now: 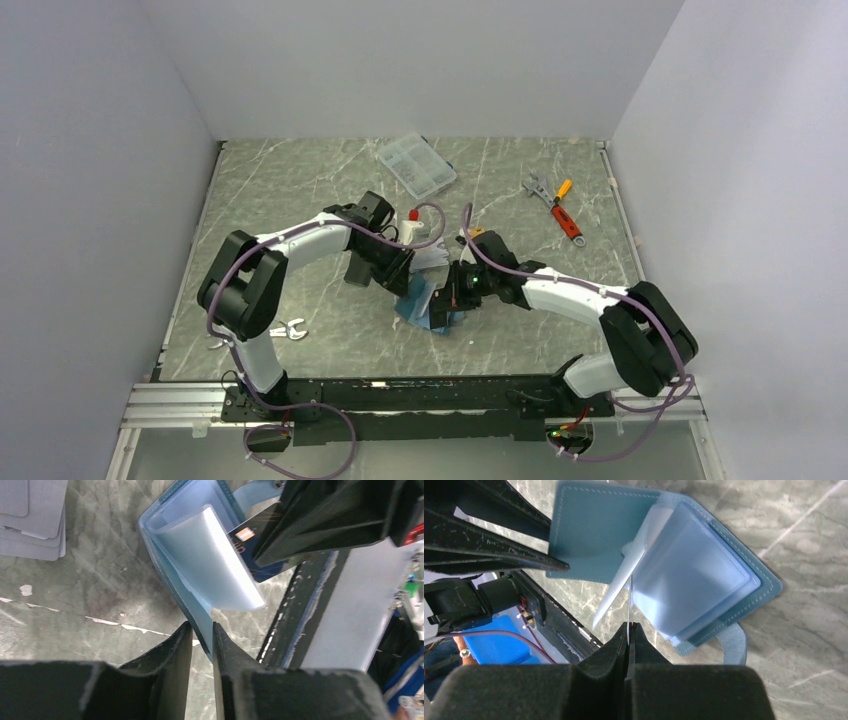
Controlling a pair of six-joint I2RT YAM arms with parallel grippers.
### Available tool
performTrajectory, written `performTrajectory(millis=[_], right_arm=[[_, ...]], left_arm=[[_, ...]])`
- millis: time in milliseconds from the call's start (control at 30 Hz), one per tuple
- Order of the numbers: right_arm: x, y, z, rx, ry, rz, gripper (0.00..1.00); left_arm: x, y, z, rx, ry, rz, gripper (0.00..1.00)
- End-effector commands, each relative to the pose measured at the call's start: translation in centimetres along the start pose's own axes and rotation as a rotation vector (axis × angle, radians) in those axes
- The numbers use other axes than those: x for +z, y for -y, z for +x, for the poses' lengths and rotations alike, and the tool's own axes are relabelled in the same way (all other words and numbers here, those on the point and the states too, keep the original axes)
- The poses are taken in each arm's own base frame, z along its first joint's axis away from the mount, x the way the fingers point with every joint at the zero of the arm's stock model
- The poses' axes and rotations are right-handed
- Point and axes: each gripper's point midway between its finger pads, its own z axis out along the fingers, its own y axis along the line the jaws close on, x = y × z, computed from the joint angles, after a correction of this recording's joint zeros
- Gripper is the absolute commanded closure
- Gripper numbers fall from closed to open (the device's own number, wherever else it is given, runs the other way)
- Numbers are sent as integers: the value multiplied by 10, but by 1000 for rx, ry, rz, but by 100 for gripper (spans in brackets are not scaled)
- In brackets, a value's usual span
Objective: Put the credit cards into the card holder
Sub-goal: Open the card holder at the center of the board.
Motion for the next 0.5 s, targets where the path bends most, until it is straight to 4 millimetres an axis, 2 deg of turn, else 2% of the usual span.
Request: performTrajectory(millis=[0,333,467], right_arm=[[4,-23,-20,-51,32,-73,100],[14,-31,-28,-44,29,-102,100],[18,-35,-30,-49,20,-110,100]], left_arm=[[-19,24,-22,12,91,133,69],[-14,26,-22,-65,85,232,55],[-13,26,-24,-64,86,242,53]])
